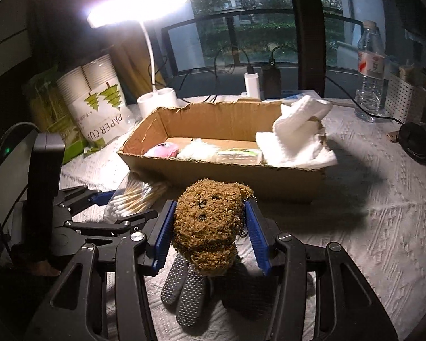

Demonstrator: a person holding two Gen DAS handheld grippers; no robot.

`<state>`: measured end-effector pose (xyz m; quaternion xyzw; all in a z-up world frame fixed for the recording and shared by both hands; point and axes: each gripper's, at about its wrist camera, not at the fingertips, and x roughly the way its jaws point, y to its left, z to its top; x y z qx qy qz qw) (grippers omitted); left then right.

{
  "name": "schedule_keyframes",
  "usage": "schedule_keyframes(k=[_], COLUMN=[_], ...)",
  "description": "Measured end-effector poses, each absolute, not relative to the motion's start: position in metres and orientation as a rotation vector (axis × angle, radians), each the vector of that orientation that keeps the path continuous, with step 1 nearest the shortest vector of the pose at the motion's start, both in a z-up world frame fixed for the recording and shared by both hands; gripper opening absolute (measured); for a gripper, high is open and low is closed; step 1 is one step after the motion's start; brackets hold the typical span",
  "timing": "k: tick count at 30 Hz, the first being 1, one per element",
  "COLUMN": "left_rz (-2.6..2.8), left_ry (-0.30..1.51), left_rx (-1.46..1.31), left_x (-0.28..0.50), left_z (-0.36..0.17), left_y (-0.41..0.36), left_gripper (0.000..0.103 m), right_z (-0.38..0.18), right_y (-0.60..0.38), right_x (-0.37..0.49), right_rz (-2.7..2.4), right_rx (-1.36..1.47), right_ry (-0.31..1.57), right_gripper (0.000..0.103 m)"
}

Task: Organize soft objects
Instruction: 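Grasp the clear cotton swab bag with the left gripper while the right holds the teddy bear, then carry the swab bag into the box and open the left gripper while the right carries the teddy bear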

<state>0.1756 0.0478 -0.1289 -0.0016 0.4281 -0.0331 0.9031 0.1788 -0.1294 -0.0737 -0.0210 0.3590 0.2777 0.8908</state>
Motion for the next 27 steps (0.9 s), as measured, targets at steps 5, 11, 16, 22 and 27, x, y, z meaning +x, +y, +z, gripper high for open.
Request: schedule_keyframes(k=[5,11,16,22,27], left_rz=[-0.074,-0.087,-0.098,-0.095,-0.086], left_ry=[0.868,0.846,0.808,0.746,0.691], left_rx=[-0.016,-0.033,-0.038,-0.052,-0.06], left_x=[0.168,0.156,0.147,0.141,0.141], left_z=[-0.122,-0.111,-0.094,-0.07,-0.05], left_y=[0.047,0.048,0.047,0.05,0.056], left_gripper=[0.048,0.048,0.048,0.048,0.048], right_z=[-0.068,-0.063,-0.055,-0.043,-0.031], right_y=[-0.134,-0.135,-0.135,-0.13,-0.126], right_x=[0.176,0.174,0.173,0.173,0.177], right_rz=[0.577,0.575,0.575,0.581,0.587], right_rx=[-0.039,-0.043,-0.049,-0.065,-0.08], right_ry=[0.73,0.719,0.701,0.68,0.651], right_gripper=[0.052,0.052,0.052,0.052,0.052])
